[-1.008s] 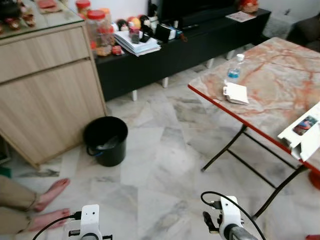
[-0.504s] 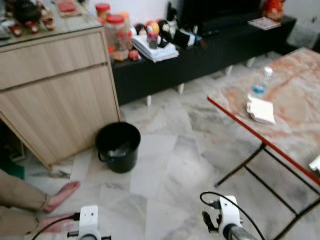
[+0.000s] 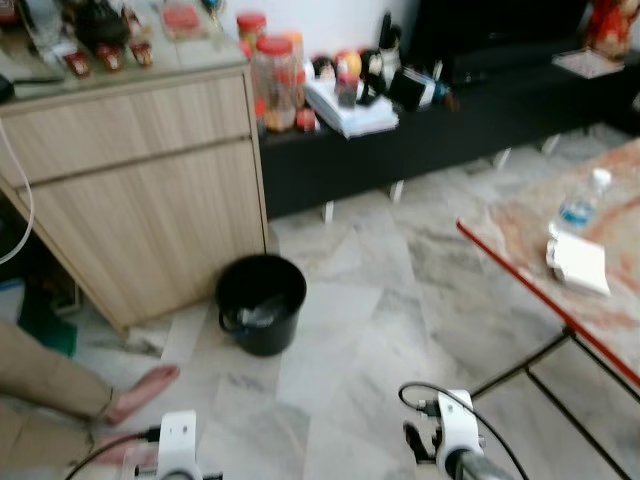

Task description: Picking trash to rubbish bin

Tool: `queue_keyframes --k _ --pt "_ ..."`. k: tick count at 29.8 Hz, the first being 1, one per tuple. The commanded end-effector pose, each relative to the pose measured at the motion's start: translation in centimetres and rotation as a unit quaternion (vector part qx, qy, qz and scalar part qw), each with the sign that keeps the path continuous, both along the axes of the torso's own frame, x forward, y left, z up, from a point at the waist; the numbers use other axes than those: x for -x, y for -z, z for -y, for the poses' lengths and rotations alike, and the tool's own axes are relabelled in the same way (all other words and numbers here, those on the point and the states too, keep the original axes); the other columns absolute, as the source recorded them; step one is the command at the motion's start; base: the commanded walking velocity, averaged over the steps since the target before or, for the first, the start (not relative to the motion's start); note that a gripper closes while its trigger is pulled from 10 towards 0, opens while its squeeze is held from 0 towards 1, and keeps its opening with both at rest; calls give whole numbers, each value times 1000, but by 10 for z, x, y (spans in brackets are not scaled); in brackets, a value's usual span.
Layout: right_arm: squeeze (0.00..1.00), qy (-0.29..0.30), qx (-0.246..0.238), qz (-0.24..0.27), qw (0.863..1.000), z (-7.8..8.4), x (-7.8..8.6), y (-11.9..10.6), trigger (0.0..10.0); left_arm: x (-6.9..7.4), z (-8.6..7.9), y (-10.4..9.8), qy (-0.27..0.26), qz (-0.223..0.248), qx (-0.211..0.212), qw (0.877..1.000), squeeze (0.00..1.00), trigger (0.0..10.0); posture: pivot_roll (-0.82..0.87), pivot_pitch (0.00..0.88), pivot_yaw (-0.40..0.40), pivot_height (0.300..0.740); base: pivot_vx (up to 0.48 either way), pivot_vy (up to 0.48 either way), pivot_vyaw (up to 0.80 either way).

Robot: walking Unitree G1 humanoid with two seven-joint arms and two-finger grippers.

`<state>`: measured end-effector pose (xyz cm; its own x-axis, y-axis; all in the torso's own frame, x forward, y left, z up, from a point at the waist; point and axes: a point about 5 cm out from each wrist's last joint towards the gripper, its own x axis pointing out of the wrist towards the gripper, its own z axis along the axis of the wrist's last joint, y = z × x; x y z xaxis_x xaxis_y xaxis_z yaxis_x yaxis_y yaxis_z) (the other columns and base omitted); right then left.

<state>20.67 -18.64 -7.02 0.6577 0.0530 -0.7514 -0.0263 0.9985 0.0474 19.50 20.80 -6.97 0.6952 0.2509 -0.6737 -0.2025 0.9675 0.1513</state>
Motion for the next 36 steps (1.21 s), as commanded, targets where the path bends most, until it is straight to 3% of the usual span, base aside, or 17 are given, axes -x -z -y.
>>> queue_keyframes --k 1,5,36 --pt "0 -4 -3 -3 1000 -4 2 1 10000 5 -5 2 -6 -11 -3 1000 0 10000 32 116 -81 740 322 0 0" --pt "0 -4 -1 -2 1000 -4 1 1 10000 5 -5 2 -7 -11 -2 1000 0 10000 34 118 -83 740 322 0 770" --pt "0 -2 -7 -7 1000 -6 2 2 10000 5 -5 2 -6 -11 -2 1000 0 10000 36 117 -83 740 329 0 0"
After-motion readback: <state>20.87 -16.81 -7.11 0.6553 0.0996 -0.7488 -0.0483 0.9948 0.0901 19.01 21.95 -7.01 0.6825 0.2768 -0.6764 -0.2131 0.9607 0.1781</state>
